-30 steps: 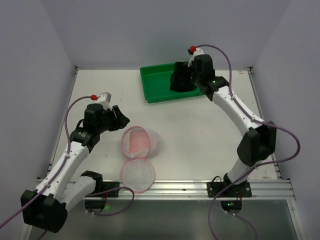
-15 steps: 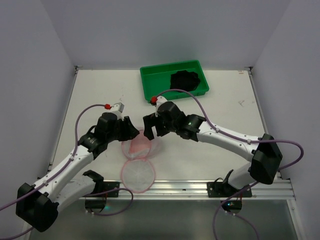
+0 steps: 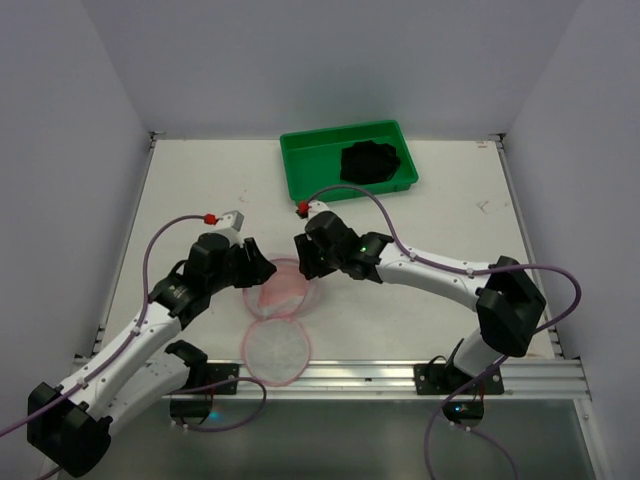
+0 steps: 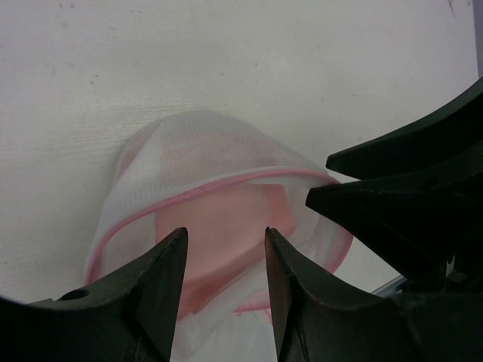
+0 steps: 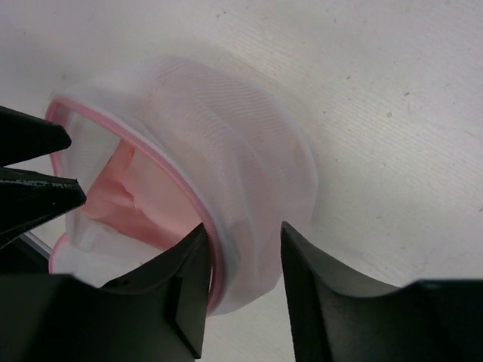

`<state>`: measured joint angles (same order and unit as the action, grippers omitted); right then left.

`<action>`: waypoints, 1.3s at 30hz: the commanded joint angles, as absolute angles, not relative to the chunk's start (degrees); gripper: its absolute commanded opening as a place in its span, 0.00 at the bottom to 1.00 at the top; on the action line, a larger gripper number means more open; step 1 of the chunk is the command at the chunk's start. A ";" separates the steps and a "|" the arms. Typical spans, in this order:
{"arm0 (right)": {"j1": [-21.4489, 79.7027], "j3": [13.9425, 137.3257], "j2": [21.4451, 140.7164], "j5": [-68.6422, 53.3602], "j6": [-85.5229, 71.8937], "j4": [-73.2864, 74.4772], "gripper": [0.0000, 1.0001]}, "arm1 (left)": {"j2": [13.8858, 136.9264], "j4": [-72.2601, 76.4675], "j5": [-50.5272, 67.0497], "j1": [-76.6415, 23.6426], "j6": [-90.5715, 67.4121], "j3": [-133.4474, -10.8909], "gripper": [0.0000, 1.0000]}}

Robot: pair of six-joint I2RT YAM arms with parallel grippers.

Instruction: Unzip the laundry bag and remove the bra

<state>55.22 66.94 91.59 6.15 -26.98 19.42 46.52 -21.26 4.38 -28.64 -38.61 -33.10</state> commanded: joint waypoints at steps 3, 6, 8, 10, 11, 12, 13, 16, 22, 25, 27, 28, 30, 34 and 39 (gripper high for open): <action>55.46 67.76 91.58 9.49 -26.81 17.40 0.35 | 46.58 -21.53 6.41 -29.09 -36.91 -35.16 0.50; 55.46 67.76 90.97 10.98 -27.07 17.49 0.19 | 47.90 -21.45 7.12 -30.05 -37.61 -35.07 0.50; 55.46 67.85 90.79 11.95 -27.33 17.75 0.05 | 49.38 -21.18 6.59 -31.02 -38.40 -35.24 0.50; 55.46 68.55 91.14 13.27 -27.42 18.72 0.03 | 50.62 -21.09 5.28 -32.86 -39.81 -36.03 0.52; 55.46 68.64 91.32 13.45 -27.60 18.81 0.03 | 52.10 -20.92 4.40 -33.65 -40.08 -36.82 0.53; 55.46 68.64 91.41 13.53 -27.77 18.81 0.03 | 52.90 -20.83 3.44 -35.40 -40.60 -37.26 0.53; 55.46 68.56 91.58 13.45 -27.95 18.72 0.03 | 53.95 -20.66 0.47 -36.38 -40.95 -37.79 0.54; 55.46 68.03 91.67 12.83 -29.09 18.54 0.02 | 58.00 -20.48 -5.61 -39.11 -42.36 -38.93 0.59; 55.37 67.15 91.76 11.78 -31.20 18.28 0.02 | 67.85 -20.30 -13.27 -40.08 -42.89 -40.95 0.79; 55.46 66.27 91.67 10.99 -32.16 17.49 0.01 | 72.06 -18.55 -12.92 -40.34 -43.15 -41.40 0.82; 55.46 65.57 91.58 10.55 -32.69 16.88 0.01 | 73.73 -16.10 -13.53 -40.52 -43.94 -40.61 0.83; 55.46 65.31 91.67 10.46 -33.13 16.61 0.01 | 74.87 -15.30 -13.80 -40.52 -44.12 -40.26 0.83; 55.46 64.78 91.93 10.02 -33.40 16.26 0.01 | 76.46 -14.16 -14.24 -40.52 -44.30 -39.46 0.80; 55.37 63.99 92.28 9.49 -34.01 15.91 0.00 | 80.24 -10.47 -12.66 -41.31 -45.26 -37.89 0.63; 55.28 63.55 92.64 11.51 -33.66 15.82 0.00 | 81.04 -7.21 -11.07 -42.63 -46.14 -36.04 0.06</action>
